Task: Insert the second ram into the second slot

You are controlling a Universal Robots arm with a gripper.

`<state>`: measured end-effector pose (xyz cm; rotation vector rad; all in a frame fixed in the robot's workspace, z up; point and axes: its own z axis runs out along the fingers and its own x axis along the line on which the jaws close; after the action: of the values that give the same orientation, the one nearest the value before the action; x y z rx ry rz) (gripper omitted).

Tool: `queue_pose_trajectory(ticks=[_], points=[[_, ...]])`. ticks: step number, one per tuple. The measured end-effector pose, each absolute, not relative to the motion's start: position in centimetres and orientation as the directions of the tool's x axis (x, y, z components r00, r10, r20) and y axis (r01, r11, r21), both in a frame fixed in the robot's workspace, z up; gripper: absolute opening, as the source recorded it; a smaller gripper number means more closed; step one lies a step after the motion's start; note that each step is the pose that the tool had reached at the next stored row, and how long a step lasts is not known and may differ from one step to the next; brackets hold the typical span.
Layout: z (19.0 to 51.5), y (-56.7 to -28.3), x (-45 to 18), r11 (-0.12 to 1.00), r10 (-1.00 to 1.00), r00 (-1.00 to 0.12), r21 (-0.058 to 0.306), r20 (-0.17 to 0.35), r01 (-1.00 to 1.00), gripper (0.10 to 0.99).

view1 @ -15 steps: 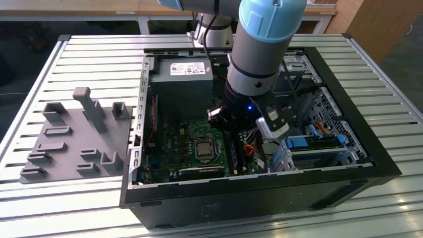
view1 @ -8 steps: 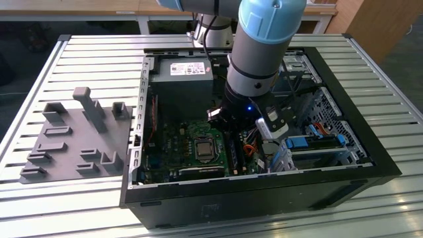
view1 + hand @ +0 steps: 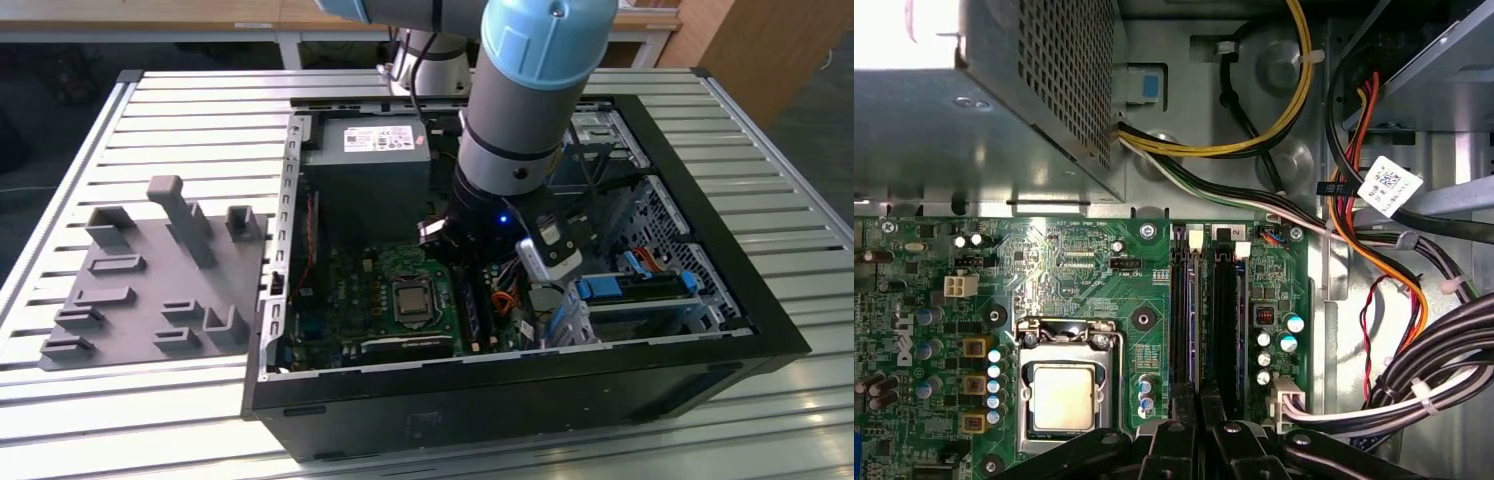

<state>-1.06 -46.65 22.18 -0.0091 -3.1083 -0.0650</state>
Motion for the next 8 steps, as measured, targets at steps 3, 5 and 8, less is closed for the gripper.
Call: queue_pose_trajectory(ticks=[3,5,8], points=[[22.18,-46.65,-1.06,0.999,0.005,-0.999,0.042,0.033,0.007,0.133],[22.20,-46.65,-1.06,0.999,0.005,-0.999,0.043,0.033,0.007,0.133],[22.23,-46.64,-1.06,0.999,0.006,-0.999,0.044,0.033,0.008,0.133]])
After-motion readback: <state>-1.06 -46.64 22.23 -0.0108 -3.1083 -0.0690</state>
